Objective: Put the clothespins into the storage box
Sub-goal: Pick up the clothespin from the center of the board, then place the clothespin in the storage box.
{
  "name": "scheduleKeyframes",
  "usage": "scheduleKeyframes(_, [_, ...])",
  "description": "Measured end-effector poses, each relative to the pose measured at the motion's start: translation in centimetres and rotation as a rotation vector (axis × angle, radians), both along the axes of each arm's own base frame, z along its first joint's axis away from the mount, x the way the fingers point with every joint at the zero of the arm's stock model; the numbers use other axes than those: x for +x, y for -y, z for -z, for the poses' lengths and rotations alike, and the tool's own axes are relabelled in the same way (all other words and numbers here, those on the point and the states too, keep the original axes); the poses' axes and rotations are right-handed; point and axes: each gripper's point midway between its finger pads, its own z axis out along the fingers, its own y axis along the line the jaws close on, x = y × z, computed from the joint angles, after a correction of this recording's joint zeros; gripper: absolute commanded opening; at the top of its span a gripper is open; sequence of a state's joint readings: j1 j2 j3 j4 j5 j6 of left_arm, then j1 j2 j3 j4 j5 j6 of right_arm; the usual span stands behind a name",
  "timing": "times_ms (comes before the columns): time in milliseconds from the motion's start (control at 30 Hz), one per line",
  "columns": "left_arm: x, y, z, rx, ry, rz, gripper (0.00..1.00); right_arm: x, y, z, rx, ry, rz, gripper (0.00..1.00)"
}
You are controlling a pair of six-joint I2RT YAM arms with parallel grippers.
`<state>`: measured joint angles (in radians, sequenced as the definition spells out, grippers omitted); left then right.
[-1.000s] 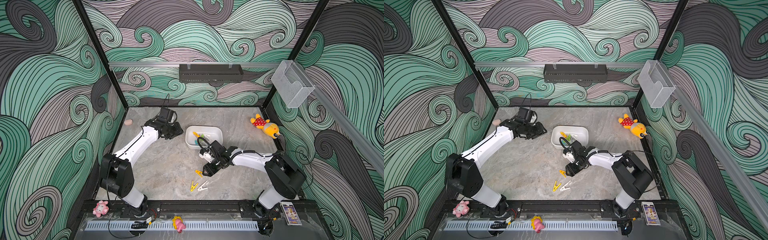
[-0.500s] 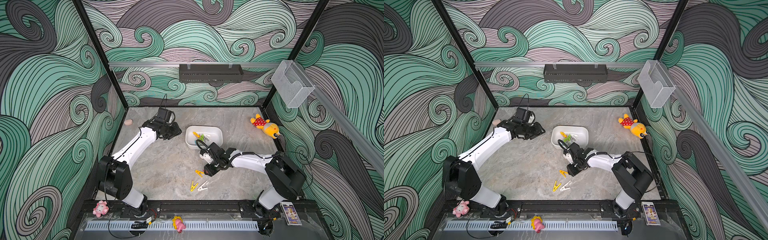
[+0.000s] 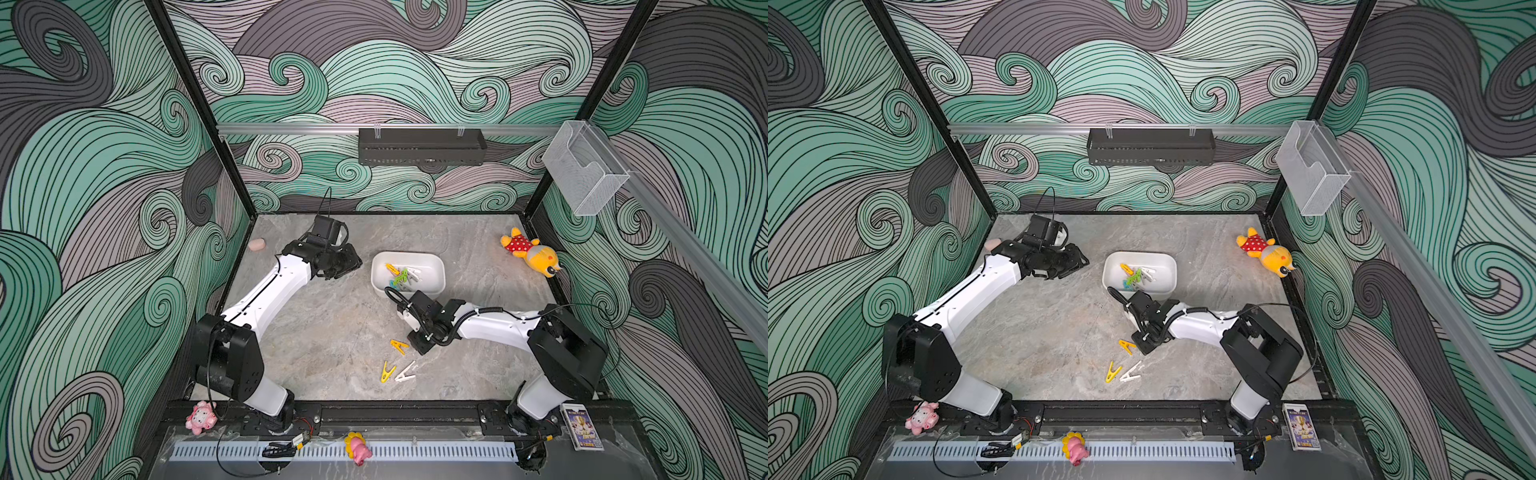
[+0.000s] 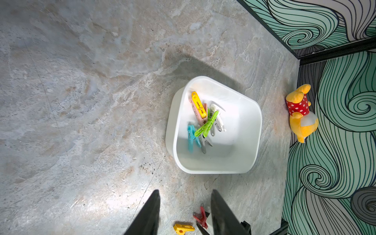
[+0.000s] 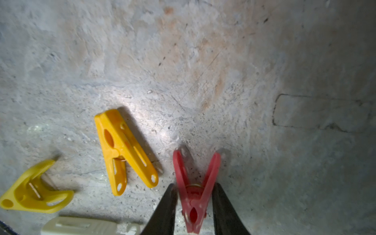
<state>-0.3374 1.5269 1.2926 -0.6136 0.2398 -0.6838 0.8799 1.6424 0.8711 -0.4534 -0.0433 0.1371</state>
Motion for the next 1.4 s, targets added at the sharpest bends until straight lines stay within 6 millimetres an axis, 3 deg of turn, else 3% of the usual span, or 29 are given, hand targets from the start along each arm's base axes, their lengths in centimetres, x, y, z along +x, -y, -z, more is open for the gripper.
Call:
scheduleKeyframes(333, [-0.8,-0.4,0.8,0.003,-0.022,-0.010,0.44,0.1,0.6,-0.8,-0.028,0.041,0.005,0.20])
scheduleKeyframes(700, [-2.6,-3.3,0.8,0.017,-0.001,-0.085,0.44,0.7,0.8,-7.0,0.051,0.134,0.018,0.21])
scheduleKeyframes(833, [-3.3,-4.0,1.6,0.025,-0.018,-0.102,0.44,2.8,-0.6,-11.0,0.115,0.202,0.019,0.22])
scheduleKeyframes(900, [-3.6,-4.3,2.0,0.029,-0.028,-0.108,0.44,4.7,-1.3,-13.3,0.155,0.243,0.034,0.21])
scheduleKeyframes(1000, [-4.0,-4.6,2.2,0.029,-0.030,-0.114,0.44,8.2,-1.9,-15.2,0.187,0.286,0.062,0.21])
scheduleKeyframes(1100, [-4.6,-4.7,2.2,0.023,-0.030,-0.121,0.44,11.5,-2.0,-14.8,0.179,0.289,0.091,0.21])
scheduleKeyframes(1233, [-5.6,-5.0,2.3,0.013,-0.032,-0.134,0.44,15.3,-2.1,-12.1,0.151,0.259,0.133,0.21])
scheduleKeyframes(1400, [-6.2,-5.1,2.9,0.011,-0.047,-0.144,0.44,17.7,-2.4,-8.8,0.121,0.212,0.157,0.21])
